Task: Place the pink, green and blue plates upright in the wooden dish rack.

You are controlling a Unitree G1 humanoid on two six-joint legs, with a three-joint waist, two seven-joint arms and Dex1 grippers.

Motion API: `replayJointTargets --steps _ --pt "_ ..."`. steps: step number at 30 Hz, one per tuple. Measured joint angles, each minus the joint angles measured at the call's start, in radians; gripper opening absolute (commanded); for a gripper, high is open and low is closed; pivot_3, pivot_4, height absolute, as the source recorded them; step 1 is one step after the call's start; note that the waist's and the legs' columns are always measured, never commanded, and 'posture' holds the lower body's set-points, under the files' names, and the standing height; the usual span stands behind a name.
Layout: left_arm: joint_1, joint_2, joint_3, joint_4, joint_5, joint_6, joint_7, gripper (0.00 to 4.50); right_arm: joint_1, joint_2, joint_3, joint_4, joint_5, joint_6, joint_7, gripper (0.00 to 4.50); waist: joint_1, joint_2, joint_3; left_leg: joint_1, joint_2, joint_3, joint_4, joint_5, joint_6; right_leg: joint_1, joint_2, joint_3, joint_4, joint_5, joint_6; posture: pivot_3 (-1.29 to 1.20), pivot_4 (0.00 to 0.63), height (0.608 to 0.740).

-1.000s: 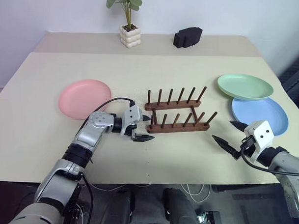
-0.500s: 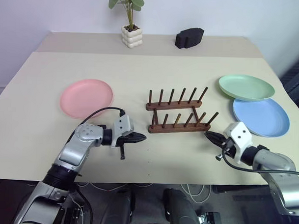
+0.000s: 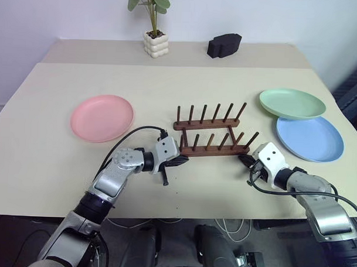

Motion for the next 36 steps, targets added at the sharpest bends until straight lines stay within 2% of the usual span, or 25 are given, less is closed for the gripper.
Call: replayJointTargets --steps 14,26,31,33,35,36 --pt "-0.105 -0.054 0.03 0.193 0.052 -0.09 0.17 0.0 -0.188 0.101 0.046 0.245 -0.099 -0.138 -0.076 0.03 -0.001 0.0 0.0 0.002 -0.001 0.0 0.0 0.0 0.0 0.001 0.0 0.0 0.001 0.001 0.002 0.0 0.15 0.74" --pt "-0.102 -0.053 0.035 0.2 0.061 -0.105 0.183 0.0 -0.191 0.104 0.045 0.27 -0.108 -0.178 -0.075 0.03 -0.002 0.0 0.0 0.002 -0.001 0.0 0.0 0.0 0.0 0.001 0.0 0.0 0.001 0.001 0.002 0.0 0.15 0.74" --pt "-0.006 0.028 0.091 0.072 -0.025 -0.067 0.09 0.0 -0.091 0.053 0.026 0.141 -0.034 -0.158 0.028 0.03 -0.004 0.0 0.0 -0.001 0.001 0.0 -0.003 0.0 0.0 -0.003 0.0 0.0 0.002 0.001 0.003 0.0 0.15 0.74" --pt "0.038 0.079 0.171 0.01 -0.101 -0.025 0.056 0.53 -0.027 0.008 -0.014 0.041 0.059 -0.113 0.112 0.0 -0.002 0.001 0.0 -0.003 0.001 -0.001 -0.003 0.0 0.0 -0.005 0.0 0.0 0.002 0.001 0.003 0.0 0.15 0.74" --pt "0.043 0.113 0.251 -0.012 -0.148 0.005 0.059 1.29 -0.009 -0.03 -0.052 -0.021 0.131 -0.058 0.168 0.0 -0.001 0.001 0.001 -0.003 0.001 -0.001 -0.002 0.0 0.0 -0.004 0.0 0.0 0.001 0.001 0.002 0.0 0.15 0.74" --pt "0.04 0.125 0.294 -0.015 -0.163 0.021 0.08 1.85 -0.005 -0.05 -0.074 -0.051 0.169 -0.027 0.193 0.54 -0.001 0.001 0.001 -0.002 0.001 -0.001 -0.001 0.0 0.0 -0.002 0.0 0.0 0.001 0.001 0.002 0.0 0.15 0.74"
